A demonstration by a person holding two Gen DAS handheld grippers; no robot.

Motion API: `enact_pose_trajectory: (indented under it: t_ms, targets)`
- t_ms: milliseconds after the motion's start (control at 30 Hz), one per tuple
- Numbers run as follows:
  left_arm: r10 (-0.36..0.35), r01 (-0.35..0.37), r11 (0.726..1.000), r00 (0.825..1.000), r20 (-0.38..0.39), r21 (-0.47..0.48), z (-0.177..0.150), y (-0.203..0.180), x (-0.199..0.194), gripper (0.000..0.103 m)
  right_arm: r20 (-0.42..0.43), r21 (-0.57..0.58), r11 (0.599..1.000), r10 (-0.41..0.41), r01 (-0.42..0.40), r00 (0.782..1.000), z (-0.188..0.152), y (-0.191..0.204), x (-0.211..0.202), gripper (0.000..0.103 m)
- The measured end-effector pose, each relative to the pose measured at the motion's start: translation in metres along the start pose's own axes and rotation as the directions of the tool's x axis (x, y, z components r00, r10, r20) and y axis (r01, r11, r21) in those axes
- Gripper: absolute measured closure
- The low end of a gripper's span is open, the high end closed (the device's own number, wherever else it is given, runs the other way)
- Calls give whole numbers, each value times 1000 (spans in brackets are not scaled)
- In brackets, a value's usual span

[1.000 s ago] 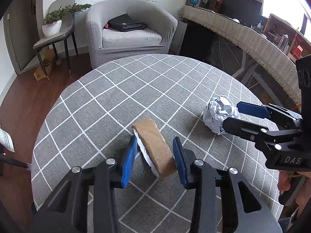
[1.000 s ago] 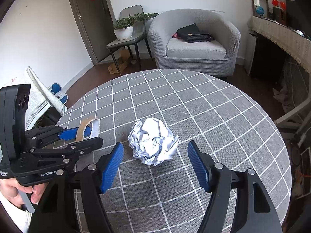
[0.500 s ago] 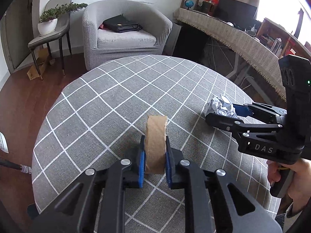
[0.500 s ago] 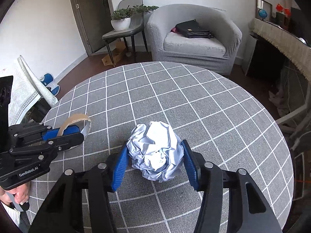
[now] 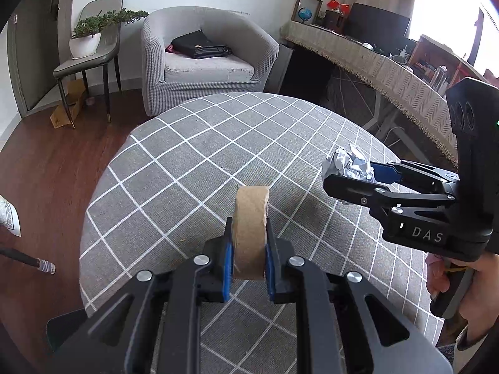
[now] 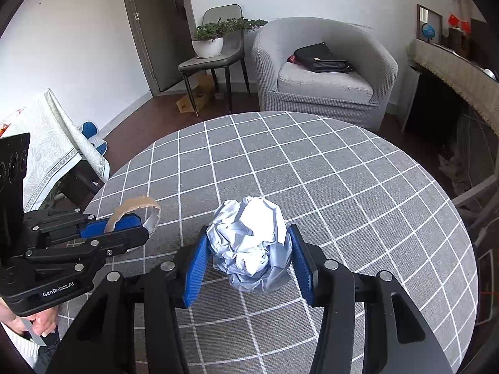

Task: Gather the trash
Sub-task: 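Carry the tape roll and paper ball over the teal bin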

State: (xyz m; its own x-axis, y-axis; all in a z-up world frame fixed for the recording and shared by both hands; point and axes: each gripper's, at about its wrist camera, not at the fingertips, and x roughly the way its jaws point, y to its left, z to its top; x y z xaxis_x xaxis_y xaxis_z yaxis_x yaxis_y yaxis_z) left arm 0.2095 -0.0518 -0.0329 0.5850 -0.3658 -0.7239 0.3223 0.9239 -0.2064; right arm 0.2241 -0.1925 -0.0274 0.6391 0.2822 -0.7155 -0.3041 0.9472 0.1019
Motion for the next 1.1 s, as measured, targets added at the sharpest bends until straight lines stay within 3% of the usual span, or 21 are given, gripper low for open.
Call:
enact_pose_trajectory:
  t_ms: [567,800,1100]
  targets:
    - [46,-44,998,997,63,-41,-40,36,-72,84,26,-42,998,55,-53,998,-25,67,-15,53]
    - [67,-64,996,996,59,-55,-64,49,-94,84,38,-44,996,85,-83,996,-34,94,-22,53]
    - [126,-122,989,991,40,-86,-103,92,-125,84,48,-81,986,149,-144,988,-45,143,-25,53]
